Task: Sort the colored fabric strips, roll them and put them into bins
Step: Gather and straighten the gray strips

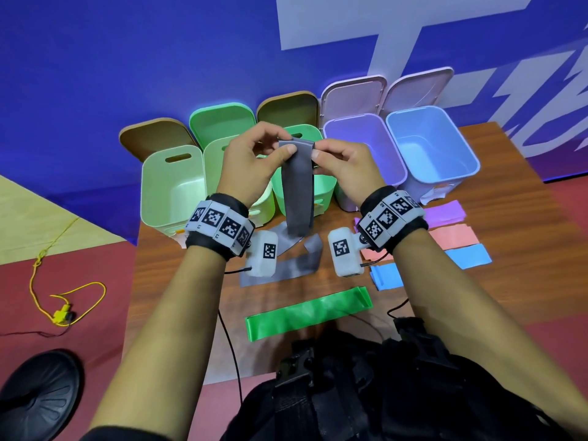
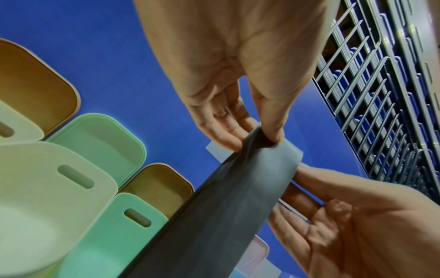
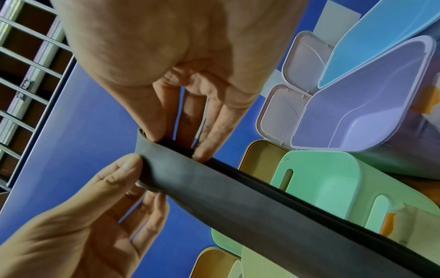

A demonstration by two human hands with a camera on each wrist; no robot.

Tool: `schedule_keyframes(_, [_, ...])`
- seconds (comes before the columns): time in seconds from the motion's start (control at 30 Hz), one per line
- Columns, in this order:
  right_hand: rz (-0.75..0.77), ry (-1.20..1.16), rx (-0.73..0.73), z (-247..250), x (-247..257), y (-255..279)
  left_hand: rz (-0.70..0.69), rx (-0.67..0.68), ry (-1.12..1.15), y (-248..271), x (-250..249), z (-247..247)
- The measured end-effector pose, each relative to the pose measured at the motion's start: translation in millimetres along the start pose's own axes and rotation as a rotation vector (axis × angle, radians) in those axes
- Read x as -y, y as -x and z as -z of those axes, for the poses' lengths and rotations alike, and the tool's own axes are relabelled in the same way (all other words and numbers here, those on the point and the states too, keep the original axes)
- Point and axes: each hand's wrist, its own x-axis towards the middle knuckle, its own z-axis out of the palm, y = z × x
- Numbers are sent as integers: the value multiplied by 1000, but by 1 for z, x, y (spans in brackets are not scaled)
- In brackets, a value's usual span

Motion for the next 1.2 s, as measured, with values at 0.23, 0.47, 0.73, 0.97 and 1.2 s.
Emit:
schedule_keyframes(0.23, [-7,-11,1,1,1,0,16,-9,19,0,-2,-2])
schedule_keyframes(0.47, [-5,-19,20,1,0,0,55,-4,-7,0,-3,-2])
schedule_keyframes(0.73, [82,31,33,-3,-8,-2,32,-2,-56,2,2,-2])
schedule_keyframes(0.97, [151,86,18,-3,-15,-5,27,-7,-58,7,0,-4])
schedule_keyframes(1.2, [180,127,-12,-3,-18,-5,73,31,-1,7,1,0])
